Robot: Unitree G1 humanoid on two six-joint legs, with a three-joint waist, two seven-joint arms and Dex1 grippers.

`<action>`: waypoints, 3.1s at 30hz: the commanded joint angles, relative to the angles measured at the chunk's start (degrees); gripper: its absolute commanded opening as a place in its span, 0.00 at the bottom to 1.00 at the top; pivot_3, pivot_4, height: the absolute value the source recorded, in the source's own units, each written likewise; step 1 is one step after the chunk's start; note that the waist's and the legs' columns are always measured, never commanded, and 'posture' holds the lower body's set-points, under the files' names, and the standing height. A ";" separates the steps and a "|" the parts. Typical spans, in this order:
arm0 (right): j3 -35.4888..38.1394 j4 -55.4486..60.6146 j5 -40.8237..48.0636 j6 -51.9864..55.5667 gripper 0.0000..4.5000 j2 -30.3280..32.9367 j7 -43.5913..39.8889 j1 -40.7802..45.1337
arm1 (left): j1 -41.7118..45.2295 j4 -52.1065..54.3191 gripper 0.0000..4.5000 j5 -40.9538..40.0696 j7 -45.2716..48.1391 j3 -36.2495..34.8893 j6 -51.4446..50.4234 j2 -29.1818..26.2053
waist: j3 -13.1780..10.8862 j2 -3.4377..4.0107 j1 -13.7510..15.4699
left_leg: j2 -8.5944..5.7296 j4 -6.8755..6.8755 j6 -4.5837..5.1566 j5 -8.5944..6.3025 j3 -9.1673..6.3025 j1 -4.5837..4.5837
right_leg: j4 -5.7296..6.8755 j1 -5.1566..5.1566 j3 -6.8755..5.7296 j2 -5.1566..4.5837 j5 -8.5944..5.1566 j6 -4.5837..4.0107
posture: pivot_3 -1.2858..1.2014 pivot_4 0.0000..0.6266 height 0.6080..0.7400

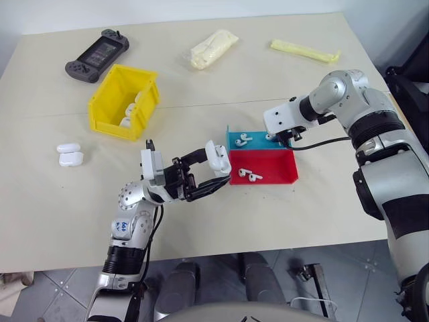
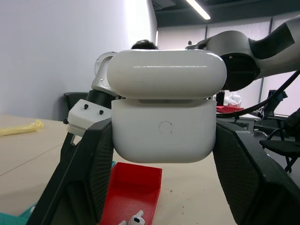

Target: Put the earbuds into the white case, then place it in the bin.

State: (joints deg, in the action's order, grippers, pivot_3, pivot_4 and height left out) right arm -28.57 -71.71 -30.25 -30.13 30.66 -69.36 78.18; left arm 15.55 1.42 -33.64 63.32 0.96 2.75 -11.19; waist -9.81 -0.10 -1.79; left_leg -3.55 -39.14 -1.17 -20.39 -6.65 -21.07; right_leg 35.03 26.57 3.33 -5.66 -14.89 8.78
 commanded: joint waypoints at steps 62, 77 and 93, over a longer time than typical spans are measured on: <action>48.32 96.78 80.46 76.07 0.10 9.11 16.26 -59.89 | 8.72 -5.88 0.62 -0.24 2.92 2.78 -4.33 3.32 | 0.01 0.03 2.87 | -0.04 -0.14 0.07 0.00 0.11 0.03 | 0.04 -0.09 0.11 -0.03 0.02 0.03 | 0.52 0.24 1.00; 45.79 97.83 110.13 85.64 0.10 4.14 35.28 -54.28 | 10.41 -6.31 0.62 0.31 2.38 3.15 -5.05 5.02 | 0.01 0.03 3.15 | -0.03 -0.16 0.08 0.00 0.11 0.01 | 0.07 -0.09 0.08 -0.01 0.03 0.03 | 0.52 0.24 1.00; 40.57 98.04 109.86 84.13 0.10 1.98 35.90 -56.92 | 9.88 -5.51 0.62 0.68 1.45 3.40 -4.56 5.90 | 0.01 0.03 3.14 | -0.05 -0.16 0.09 0.00 0.12 0.01 | 0.05 -0.10 0.07 0.01 0.03 0.04 | 0.52 0.24 1.00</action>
State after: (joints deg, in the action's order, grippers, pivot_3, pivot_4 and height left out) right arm 11.85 24.59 78.69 54.92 32.92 -33.49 21.56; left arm 25.27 -5.38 -33.05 64.80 4.06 -2.56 -5.56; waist -9.80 -0.07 1.34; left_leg -3.59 -39.30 -1.07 -20.39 -6.53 -21.06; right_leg 35.08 26.48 3.40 -5.65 -14.86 8.82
